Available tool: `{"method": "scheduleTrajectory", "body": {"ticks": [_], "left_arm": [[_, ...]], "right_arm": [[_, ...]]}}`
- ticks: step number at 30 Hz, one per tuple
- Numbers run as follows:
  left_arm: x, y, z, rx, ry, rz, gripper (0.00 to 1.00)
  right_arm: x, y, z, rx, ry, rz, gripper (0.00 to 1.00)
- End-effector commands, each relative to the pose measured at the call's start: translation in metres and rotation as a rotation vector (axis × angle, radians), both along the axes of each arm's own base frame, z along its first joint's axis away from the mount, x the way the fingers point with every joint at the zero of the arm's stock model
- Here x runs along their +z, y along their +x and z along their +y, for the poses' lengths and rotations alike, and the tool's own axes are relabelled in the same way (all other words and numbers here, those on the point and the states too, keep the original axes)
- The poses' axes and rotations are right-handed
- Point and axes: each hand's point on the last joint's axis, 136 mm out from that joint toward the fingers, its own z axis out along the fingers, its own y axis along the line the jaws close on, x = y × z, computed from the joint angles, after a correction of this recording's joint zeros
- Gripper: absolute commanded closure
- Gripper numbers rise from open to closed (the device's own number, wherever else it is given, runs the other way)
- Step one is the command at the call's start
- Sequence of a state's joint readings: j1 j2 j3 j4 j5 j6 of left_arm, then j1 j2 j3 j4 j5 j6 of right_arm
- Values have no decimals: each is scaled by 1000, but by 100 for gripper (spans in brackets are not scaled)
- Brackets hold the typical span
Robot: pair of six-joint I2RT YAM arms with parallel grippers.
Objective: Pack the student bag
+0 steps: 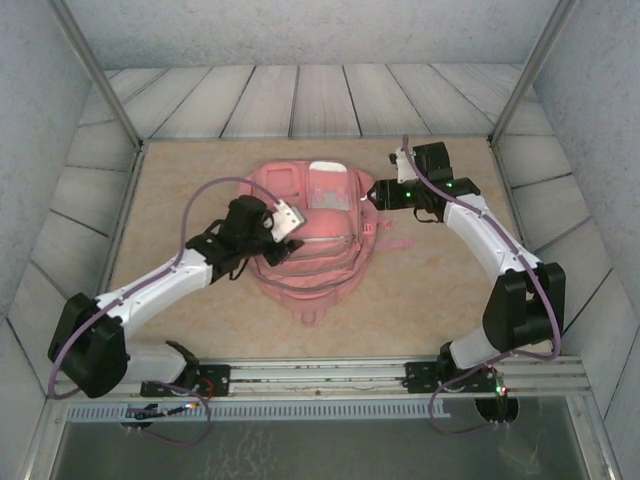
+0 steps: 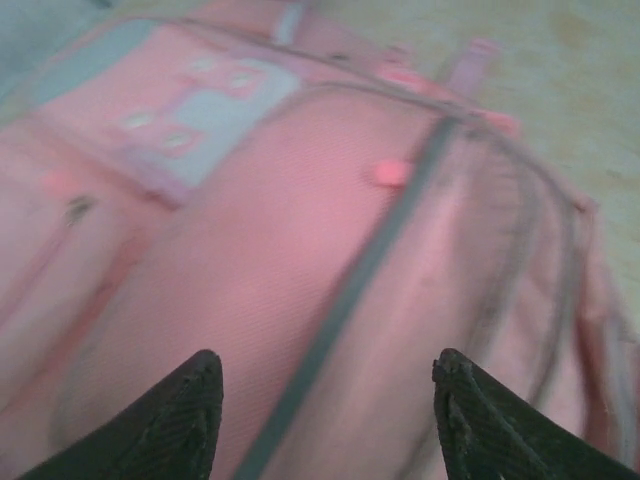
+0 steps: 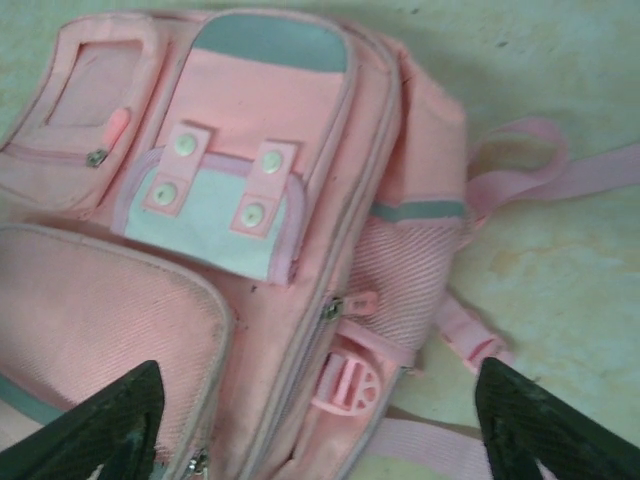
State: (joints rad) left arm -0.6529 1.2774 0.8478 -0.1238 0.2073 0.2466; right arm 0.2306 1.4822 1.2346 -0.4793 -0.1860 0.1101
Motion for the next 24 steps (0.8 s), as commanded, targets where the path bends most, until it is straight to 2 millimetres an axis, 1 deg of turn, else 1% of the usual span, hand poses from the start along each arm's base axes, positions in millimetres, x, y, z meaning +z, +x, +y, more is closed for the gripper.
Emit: {"method": "scheduleTrajectory", "body": {"ticks": [1, 3, 5, 7, 8, 10, 12, 14, 17, 20, 22, 24], "left_arm": [[16, 29, 44, 276, -46, -82, 27], [19, 35, 72, 398, -64, -119, 17], [17, 39, 101, 510, -82, -135, 10], [16, 44, 133, 635, -105, -146, 2], [15, 46, 148, 689, -114, -154, 0], [11, 48, 177, 789, -123, -176, 0], [5, 51, 205, 898, -125, -215, 0], [-5, 54, 229, 989, -140, -233, 0], [-29, 56, 256, 1080, -132, -239, 0], [-49, 59, 273, 1135, -115, -246, 0], [-50, 65, 278, 1153, -107, -259, 0], [-45, 70, 280, 1151, -109, -283, 0]], "right_arm": [[20, -1, -23, -75, -81, -71, 13], [25, -1, -32, -114, -103, -116, 7], [28, 1, -47, -176, -139, -173, 0], [33, 5, -70, -287, -179, -237, 0], [35, 6, -84, -351, -196, -259, 0], [34, 8, -111, -467, -222, -309, 0], [27, 10, -132, -553, -243, -357, 0], [14, 10, -146, -610, -269, -401, 0], [-8, 9, -162, -672, -309, -452, 0], [-31, 8, -173, -708, -334, -464, 0], [-44, 6, -179, -723, -347, -459, 0], [-56, 4, -183, -732, -351, -465, 0]]}}
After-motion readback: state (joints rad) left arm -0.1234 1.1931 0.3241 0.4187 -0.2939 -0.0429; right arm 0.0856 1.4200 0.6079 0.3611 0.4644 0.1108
